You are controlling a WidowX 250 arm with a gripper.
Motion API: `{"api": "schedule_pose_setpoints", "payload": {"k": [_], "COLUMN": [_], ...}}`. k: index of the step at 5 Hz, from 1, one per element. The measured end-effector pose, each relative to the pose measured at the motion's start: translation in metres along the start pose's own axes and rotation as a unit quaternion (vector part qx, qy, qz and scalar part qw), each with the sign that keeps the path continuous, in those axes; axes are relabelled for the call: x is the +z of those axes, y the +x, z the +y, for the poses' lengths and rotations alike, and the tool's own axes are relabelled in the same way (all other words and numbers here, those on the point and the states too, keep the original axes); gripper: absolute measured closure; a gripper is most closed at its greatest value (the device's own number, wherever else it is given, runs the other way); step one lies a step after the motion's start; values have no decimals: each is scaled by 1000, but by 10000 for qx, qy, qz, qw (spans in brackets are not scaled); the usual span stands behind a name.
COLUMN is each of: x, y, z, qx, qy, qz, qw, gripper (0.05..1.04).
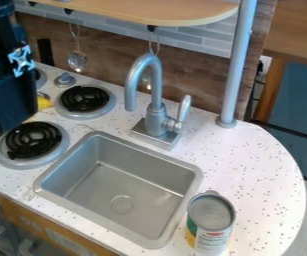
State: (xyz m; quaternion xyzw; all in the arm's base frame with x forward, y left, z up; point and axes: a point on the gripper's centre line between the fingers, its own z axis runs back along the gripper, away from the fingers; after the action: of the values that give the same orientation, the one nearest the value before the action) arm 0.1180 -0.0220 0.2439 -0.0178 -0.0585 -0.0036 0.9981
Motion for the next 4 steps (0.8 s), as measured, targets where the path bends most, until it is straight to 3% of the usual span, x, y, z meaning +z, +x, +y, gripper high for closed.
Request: {"api": "schedule_pose_setpoints", "payload": {"k": [1, 2, 3, 4], "x": [-4, -50, -104, -159], "y": [0, 25, 46, 62], "z": [0, -11, -36, -53], "qx": [2, -250, -706, -933], "qy": [2, 53, 503, 649], "qz": [23, 25, -173, -342], "qw": [10000, 9997, 9961, 9929], "gripper": [83, 83, 83, 83]}}
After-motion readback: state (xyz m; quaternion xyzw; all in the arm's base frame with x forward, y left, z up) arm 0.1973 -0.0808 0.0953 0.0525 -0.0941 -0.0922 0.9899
